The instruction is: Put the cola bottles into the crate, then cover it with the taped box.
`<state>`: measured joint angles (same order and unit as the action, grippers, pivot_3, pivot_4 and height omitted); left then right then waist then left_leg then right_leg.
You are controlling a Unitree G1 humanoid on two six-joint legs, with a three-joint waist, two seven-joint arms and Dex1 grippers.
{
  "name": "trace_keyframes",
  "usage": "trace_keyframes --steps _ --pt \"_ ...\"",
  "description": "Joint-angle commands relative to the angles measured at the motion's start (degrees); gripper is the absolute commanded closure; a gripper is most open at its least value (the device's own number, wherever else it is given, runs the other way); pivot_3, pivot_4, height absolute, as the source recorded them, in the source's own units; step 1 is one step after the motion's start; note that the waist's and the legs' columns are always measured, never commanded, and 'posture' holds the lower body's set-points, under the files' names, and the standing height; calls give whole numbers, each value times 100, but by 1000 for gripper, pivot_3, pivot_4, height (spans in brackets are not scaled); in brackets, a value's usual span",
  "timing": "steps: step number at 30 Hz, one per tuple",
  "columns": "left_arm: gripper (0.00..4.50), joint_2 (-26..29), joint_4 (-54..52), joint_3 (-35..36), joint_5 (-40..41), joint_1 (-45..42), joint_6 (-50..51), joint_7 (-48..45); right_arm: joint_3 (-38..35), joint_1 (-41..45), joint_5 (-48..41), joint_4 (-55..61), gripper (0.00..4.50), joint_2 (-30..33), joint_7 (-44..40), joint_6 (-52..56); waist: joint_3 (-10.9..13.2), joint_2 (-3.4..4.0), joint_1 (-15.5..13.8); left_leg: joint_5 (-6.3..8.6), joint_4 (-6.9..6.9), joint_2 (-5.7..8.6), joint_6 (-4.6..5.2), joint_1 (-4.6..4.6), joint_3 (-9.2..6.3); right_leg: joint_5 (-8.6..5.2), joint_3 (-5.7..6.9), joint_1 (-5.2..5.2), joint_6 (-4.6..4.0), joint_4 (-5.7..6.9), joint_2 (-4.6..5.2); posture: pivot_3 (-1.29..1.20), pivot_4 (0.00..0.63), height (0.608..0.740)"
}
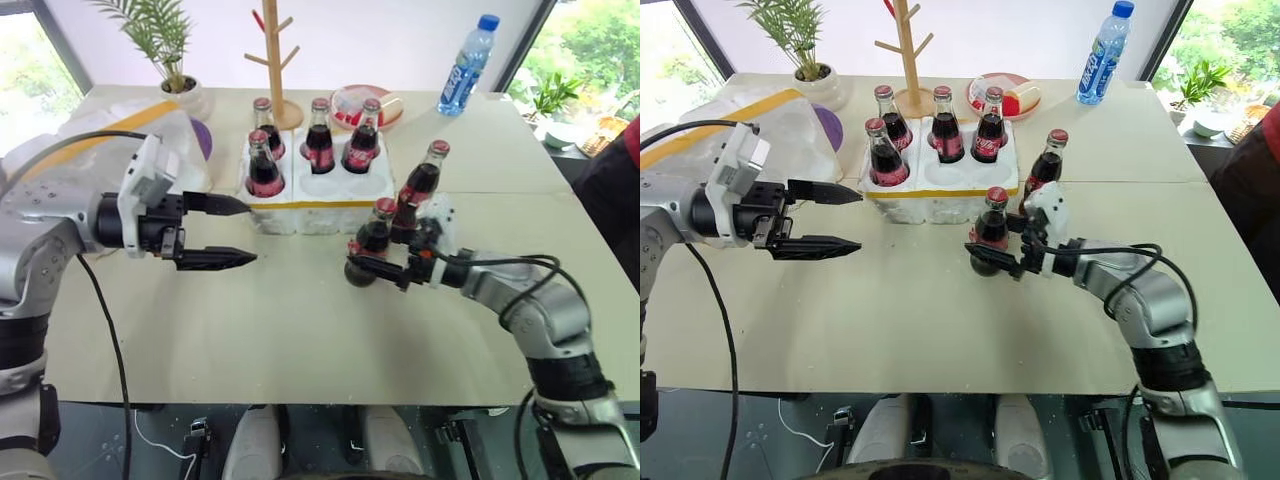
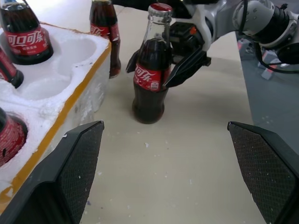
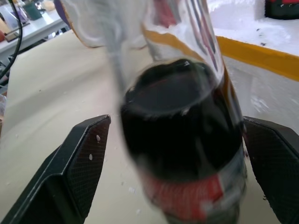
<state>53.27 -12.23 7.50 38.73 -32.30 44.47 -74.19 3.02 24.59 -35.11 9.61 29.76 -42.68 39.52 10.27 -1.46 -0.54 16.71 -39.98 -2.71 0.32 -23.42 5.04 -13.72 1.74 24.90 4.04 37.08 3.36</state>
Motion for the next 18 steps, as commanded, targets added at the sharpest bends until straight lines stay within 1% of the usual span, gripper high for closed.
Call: trace_keyframes --steps 1,3,5,6,9,12,14,17,18 --pt "10 -10 -158 209 251 -131 79 187 78 229 108 -99 259 -97 -186 -175 0 0 -14 0 0 0 0 -1 0 0 0 0 0 0 1 0 150 740" --pt "0 39 -168 273 296 -95 79 265 -44 272 -99 52 853 -105 -326 -86 0 0 -15 0 0 0 0 -2 0 0 0 0 0 -1 3 0 150 740" --pt "0 101 -183 351 322 -19 63 317 -281 386 -474 329 1650 -71 -434 135 0 0 -3 0 0 0 1 -2 0 0 0 0 1 -1 4 0 150 740" --pt "0 121 -188 390 339 11 73 340 -393 471 -658 456 1964 -46 -466 259 1 1 -1 0 0 0 0 -2 0 0 0 0 1 -1 3 0 150 740" --pt "0 171 -196 542 391 111 94 434 -800 1121 -1426 678 1962 21 -492 753 15 21 36 0 2 -3 0 -3 1 0 0 6 0 2 1 0 150 740" --pt "0 193 -178 632 413 187 65 512 -952 1936 -1647 332 1962 -75 -329 906 23 31 80 -2 2 -3 -3 -5 4 2 -3 13 -1 9 2 0 150 740" --pt "0 184 -157 668 411 215 37 557 -832 2516 -1334 -110 1962 -240 -198 702 22 30 116 -1 3 -4 -3 -5 2 1 -3 15 -1 11 0 0 150 740" --pt "0 154 -148 678 412 220 10 630 -596 3113 -764 -763 1962 -498 -86 275 21 28 130 -1 7 -4 -2 -5 3 0 -2 15 -3 9 -2 0 150 740" --pt "0 136 -150 680 406 224 -5 668 -458 3394 -416 -1225 1962 -671 23 -45 21 29 133 -1 8 -4 -2 -5 4 0 -2 15 -3 8 -2 0 150 740"
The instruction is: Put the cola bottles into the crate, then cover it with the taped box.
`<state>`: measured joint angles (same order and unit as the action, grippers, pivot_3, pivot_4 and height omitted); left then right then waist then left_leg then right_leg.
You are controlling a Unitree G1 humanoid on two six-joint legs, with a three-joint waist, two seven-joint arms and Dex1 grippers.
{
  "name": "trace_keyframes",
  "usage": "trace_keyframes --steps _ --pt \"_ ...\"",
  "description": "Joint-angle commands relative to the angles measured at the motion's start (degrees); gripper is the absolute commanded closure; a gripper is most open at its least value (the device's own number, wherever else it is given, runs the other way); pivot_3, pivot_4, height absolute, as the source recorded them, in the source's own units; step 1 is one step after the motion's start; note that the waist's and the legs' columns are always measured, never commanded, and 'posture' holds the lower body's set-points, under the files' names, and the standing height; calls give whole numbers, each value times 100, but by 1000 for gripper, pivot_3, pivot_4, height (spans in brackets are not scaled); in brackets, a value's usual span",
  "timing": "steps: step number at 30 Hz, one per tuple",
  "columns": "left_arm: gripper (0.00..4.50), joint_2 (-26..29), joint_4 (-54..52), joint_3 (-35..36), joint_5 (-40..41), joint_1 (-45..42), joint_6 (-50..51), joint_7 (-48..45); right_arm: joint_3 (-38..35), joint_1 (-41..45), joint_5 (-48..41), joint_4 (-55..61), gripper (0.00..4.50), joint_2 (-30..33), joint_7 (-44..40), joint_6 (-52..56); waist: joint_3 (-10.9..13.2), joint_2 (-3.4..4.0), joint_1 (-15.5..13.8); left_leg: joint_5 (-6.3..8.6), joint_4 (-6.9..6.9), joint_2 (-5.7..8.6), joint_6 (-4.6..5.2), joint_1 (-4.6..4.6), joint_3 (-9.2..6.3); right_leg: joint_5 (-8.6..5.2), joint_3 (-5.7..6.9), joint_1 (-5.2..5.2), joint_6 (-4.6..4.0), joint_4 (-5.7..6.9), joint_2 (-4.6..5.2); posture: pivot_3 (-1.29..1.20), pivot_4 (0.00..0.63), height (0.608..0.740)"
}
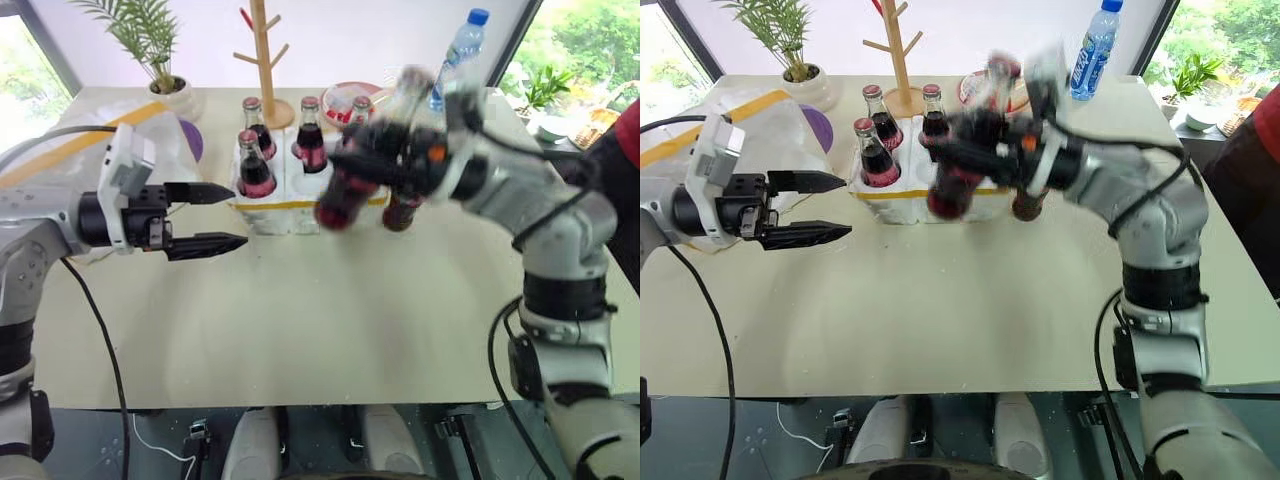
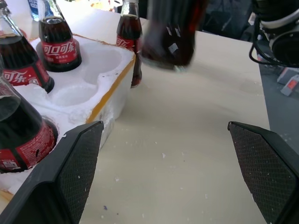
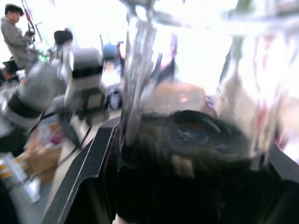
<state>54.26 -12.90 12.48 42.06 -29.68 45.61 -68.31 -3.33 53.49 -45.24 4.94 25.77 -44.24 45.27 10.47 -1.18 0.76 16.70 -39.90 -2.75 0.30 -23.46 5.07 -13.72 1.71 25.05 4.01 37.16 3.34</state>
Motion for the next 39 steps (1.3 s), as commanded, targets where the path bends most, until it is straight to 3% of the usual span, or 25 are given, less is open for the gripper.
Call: trace_keyframes --steps 1,5,10,16,24,25,28,39 --pt "0 25 -86 183 62 -28 -139 110 299 735 921 -1180 1962 -422 279 -909 0 1 11 0 0 0 0 0 2 0 0 0 0 0 1 0 150 740" --pt "0 12 -147 237 82 67 -169 201 614 1280 1922 -2569 1962 -920 600 -1984 1 1 12 -1 1 1 -1 -10 14 1 -6 17 0 5 5 0 150 740" --pt "0 41 -272 366 196 202 -156 327 733 1497 2493 -3561 1962 -1371 568 -2696 1 1 20 -19 2 1 -33 -71 13 2 -4 63 2 4 8 0 150 740" --pt "0 22 -222 494 162 213 -261 566 1292 1124 3130 -3598 1962 -1451 166 -2713 1 1 36 -20 0 1 -35 -95 13 3 -2 87 3 5 10 0 150 740" --pt "0 -43 -76 323 125 35 -388 646 1228 899 3332 -3851 1962 -1692 202 -2477 0 1 40 -24 -1 1 -42 -90 11 2 -2 88 3 6 7 0 150 740" --pt "0 -79 -43 280 108 -25 -406 670 1196 871 3350 -3825 1461 -1699 235 -2479 0 1 42 -24 -1 1 -42 -90 11 2 -2 88 3 6 6 0 150 740" --pt "0 -187 17 189 95 -173 -422 720 1085 690 3274 -3350 122 -1594 213 -2318 0 1 39 -24 0 0 -42 -90 12 2 -2 88 3 6 6 0 150 740" --pt "0 -383 193 -135 53 -433 -491 616 -9 -1027 1738 782 122 -126 292 620 -1 -1 -12 -23 -7 4 -39 -89 3 3 4 78 3 5 15 0 150 740"
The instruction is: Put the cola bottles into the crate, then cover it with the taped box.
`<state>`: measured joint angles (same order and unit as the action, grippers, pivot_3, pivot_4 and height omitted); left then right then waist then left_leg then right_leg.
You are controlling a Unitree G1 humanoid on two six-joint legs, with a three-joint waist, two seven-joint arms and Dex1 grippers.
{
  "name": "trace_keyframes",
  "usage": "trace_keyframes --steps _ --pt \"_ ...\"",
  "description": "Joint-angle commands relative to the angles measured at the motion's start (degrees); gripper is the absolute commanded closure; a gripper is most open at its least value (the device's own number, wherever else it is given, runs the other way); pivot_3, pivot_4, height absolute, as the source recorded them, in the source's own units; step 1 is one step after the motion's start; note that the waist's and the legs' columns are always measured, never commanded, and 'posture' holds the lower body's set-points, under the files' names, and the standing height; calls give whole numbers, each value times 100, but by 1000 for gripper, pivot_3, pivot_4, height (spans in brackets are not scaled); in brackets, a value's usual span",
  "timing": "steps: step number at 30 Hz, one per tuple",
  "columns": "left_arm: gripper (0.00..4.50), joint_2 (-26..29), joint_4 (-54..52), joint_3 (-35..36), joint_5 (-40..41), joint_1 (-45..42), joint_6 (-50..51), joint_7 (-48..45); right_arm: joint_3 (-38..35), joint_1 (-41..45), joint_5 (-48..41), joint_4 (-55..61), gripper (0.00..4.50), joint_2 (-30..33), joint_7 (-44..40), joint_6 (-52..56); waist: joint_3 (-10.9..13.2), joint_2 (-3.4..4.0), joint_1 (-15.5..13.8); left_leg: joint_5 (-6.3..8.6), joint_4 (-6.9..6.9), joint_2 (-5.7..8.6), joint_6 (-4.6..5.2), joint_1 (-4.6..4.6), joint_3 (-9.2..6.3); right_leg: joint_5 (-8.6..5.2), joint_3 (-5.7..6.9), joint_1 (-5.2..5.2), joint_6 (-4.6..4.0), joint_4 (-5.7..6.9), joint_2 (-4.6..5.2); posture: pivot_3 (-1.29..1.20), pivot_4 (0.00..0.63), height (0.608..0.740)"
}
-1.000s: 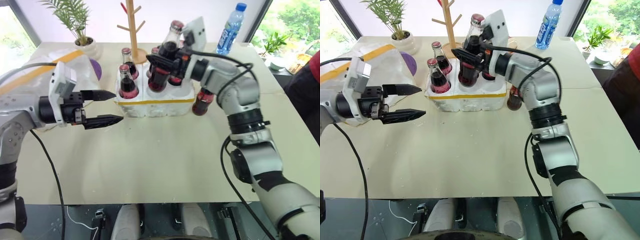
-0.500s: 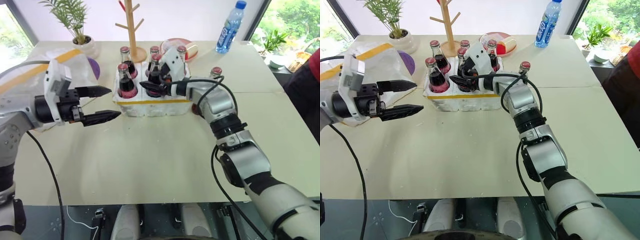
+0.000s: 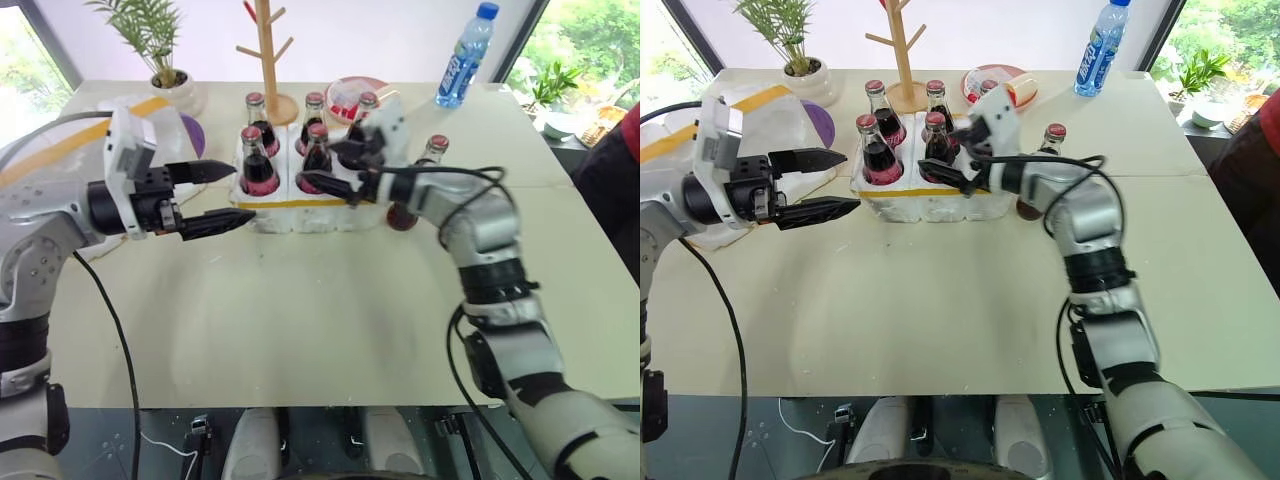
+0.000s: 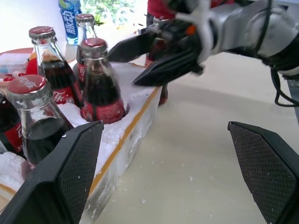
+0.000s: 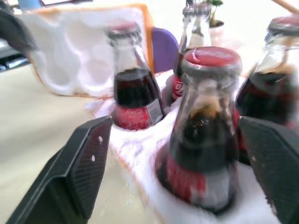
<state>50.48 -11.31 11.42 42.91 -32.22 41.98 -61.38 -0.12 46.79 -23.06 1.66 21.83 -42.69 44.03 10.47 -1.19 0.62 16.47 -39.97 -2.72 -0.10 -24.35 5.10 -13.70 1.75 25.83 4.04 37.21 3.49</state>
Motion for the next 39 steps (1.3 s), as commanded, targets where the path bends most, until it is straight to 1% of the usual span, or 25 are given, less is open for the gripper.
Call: trace_keyframes --steps 1,2,6,9,12,18,22,30,36,37,38,39 --pt "0 -24 80 -73 -51 -220 -149 -106 -428 -559 -594 1432 122 394 227 1010 -1 0 1 4 0 0 7 2 0 0 0 0 0 0 -2 0 150 740" --pt "0 -42 119 -116 -70 -257 -170 -134 -533 -732 -705 1694 122 488 331 1262 -1 0 1 14 0 0 24 4 -1 0 0 -2 0 1 -4 0 150 740" --pt "0 -177 280 -343 -144 -478 -232 -276 -1264 -1601 -1154 2720 122 705 846 2099 -1 0 1 15 0 1 26 8 -1 0 -1 -4 -1 4 -8 0 150 740" --pt "0 -266 384 -475 -203 -617 -285 -372 -1558 -2092 -1057 2987 122 729 1303 2218 -2 -2 2 15 -1 1 26 10 -2 0 -1 -8 -1 3 -9 0 150 740" --pt "0 -372 527 -601 -290 -781 -345 -442 -1623 -2325 -741 2806 122 666 1745 1917 -2 -2 3 15 -2 4 26 20 -1 0 -2 -17 0 2 -9 0 150 740" --pt "0 -453 659 -701 -396 -942 -387 -556 -1452 -2191 -398 2163 122 454 2123 1108 -2 -2 14 15 -1 3 27 29 -4 -1 -5 -22 -1 2 -17 0 150 740" --pt "0 -461 649 -708 -416 -999 -369 -552 -1257 -1944 -195 1549 122 362 2154 594 -2 -2 13 15 -1 3 27 29 -3 -1 -5 -23 -1 1 -17 0 150 740" --pt "0 -293 445 -554 -406 -821 -297 -481 -919 -1470 86 338 122 329 1905 -268 -2 -2 15 15 -2 2 27 29 -5 -1 -5 -25 -1 0 -17 0 150 740" --pt "0 -214 356 -471 -351 -754 -255 -403 -658 -932 347 -977 122 188 1621 -992 -1 -1 22 15 -1 1 27 32 -5 -1 -5 -26 -1 1 -18 0 150 740" --pt "0 -211 352 -459 -352 -749 -255 -392 -654 -857 360 -1133 507 167 1564 -1104 -1 -1 22 15 -1 1 27 31 -5 -1 -5 -26 -1 1 -18 0 150 740" --pt "0 -208 349 -452 -352 -745 -255 -385 -653 -804 373 -1246 680 152 1518 -1193 -1 -1 22 15 -1 0 27 31 -4 -1 -5 -26 -1 1 -18 0 150 740" --pt "0 -207 346 -446 -352 -741 -255 -379 -657 -771 372 -1303 992 149 1477 -1248 -1 -1 19 15 -1 0 27 31 -4 -1 -5 -26 -1 0 -18 0 150 740"
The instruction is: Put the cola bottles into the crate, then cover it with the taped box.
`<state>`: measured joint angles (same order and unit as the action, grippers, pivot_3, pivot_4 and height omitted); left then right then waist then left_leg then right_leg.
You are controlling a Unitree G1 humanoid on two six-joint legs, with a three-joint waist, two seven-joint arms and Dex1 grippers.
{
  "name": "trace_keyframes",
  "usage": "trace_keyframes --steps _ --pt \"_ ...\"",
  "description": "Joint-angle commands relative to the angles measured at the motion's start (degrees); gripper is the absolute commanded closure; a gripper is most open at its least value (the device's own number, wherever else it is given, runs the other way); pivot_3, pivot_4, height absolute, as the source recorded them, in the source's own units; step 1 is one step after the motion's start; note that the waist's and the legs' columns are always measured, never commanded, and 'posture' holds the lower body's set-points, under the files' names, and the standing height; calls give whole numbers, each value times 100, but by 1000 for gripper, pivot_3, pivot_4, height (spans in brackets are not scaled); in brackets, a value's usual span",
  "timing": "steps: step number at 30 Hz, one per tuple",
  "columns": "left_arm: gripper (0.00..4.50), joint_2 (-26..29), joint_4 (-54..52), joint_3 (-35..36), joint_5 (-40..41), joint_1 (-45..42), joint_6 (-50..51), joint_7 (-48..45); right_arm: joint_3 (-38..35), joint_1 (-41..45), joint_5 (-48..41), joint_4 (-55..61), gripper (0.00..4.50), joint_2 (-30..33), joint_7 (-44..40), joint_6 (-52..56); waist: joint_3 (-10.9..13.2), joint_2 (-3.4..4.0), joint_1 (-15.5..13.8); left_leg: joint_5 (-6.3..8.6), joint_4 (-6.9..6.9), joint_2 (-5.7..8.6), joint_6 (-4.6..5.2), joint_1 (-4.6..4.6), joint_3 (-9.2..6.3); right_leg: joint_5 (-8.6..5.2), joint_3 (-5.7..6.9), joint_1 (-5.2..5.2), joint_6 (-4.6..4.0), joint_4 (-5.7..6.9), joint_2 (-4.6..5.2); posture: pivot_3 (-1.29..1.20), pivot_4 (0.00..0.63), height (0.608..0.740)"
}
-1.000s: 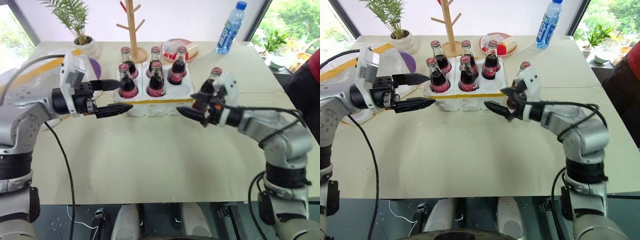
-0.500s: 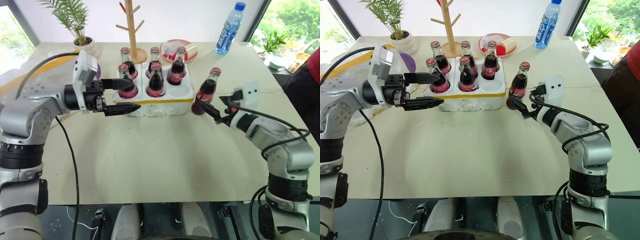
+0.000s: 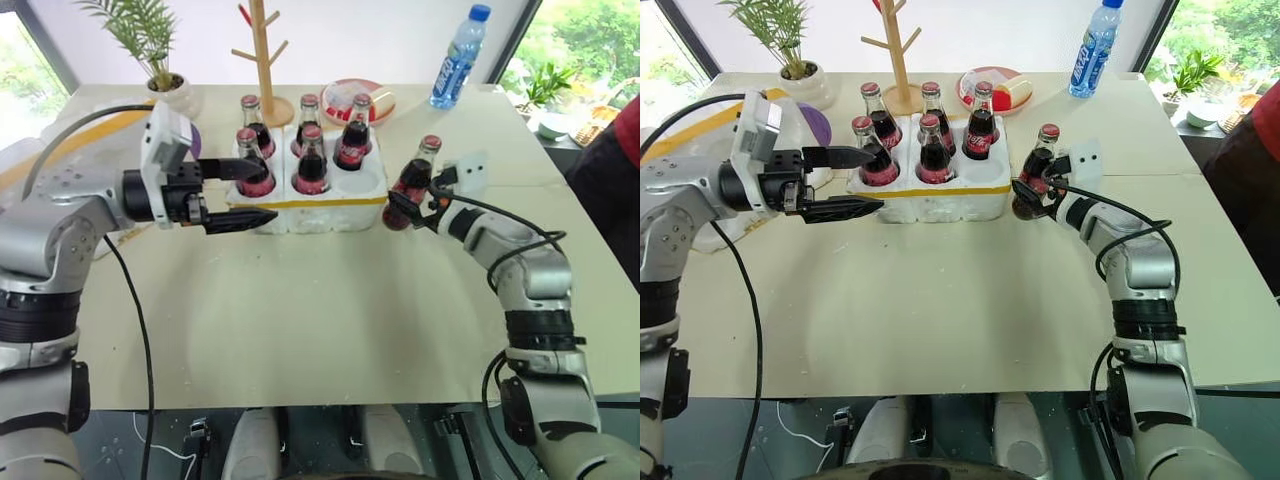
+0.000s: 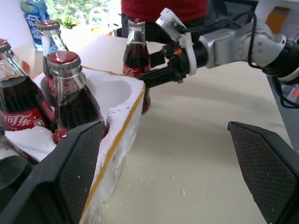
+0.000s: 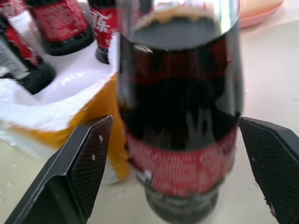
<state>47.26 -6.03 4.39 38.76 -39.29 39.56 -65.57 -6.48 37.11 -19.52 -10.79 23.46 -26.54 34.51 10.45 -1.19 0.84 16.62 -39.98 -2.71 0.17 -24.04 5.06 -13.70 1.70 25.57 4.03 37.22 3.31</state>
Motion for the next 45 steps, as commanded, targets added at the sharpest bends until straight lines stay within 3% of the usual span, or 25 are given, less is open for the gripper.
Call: trace_keyframes --steps 1,2,11,19,25,31,38,40,42,45 --pt "0 119 -188 265 65 -29 -10 50 -29 223 -9 -42 1527 3 -209 -308 0 0 -4 0 0 0 0 0 0 0 0 0 0 0 0 0 150 740" --pt "0 119 -213 289 74 -8 -2 70 -73 236 -98 65 1762 52 -297 -230 0 0 -3 0 0 -1 0 0 -1 0 0 0 0 0 0 0 150 740" --pt "0 168 -416 510 164 278 43 195 -558 827 -642 808 1741 903 -940 -33 17 26 -12 0 0 0 0 -4 0 0 1 1 0 -1 6 0 150 740" --pt "0 161 -453 526 173 290 58 248 -347 1658 -1316 1123 1741 493 -1126 539 18 28 12 0 6 -11 0 3 -1 -1 -2 3 -2 0 -11 0 150 740" --pt "0 230 -496 587 194 311 78 261 506 1554 -412 806 1741 413 -980 130 18 28 -36 2 -1 4 3 -10 2 0 3 3 0 -2 16 0 150 740" --pt "0 339 -498 696 218 388 93 286 771 1374 -65 461 1741 312 -1030 -89 19 29 -18 0 -2 7 0 -14 1 0 5 4 2 -6 16 0 150 740" --pt "0 338 -569 741 268 424 162 342 874 1380 243 -629 1741 -218 -845 -321 18 28 -4 0 -1 1 0 -13 2 0 4 7 1 -2 7 0 150 740" --pt "0 351 -575 747 277 430 169 356 703 1467 160 -846 721 -383 -714 -212 17 27 0 -1 -2 1 -2 -13 2 0 4 7 1 -3 7 0 150 740" --pt "0 367 -572 795 318 414 208 392 669 1541 149 -844 31 -451 -712 -161 16 25 19 -2 -2 -1 -3 -7 2 1 3 4 1 -2 7 0 150 740" --pt "0 405 -620 924 421 433 307 456 646 1555 75 -534 31 -414 -816 70 16 25 17 -1 -2 -1 -2 -5 1 1 3 3 1 2 7 0 150 740"
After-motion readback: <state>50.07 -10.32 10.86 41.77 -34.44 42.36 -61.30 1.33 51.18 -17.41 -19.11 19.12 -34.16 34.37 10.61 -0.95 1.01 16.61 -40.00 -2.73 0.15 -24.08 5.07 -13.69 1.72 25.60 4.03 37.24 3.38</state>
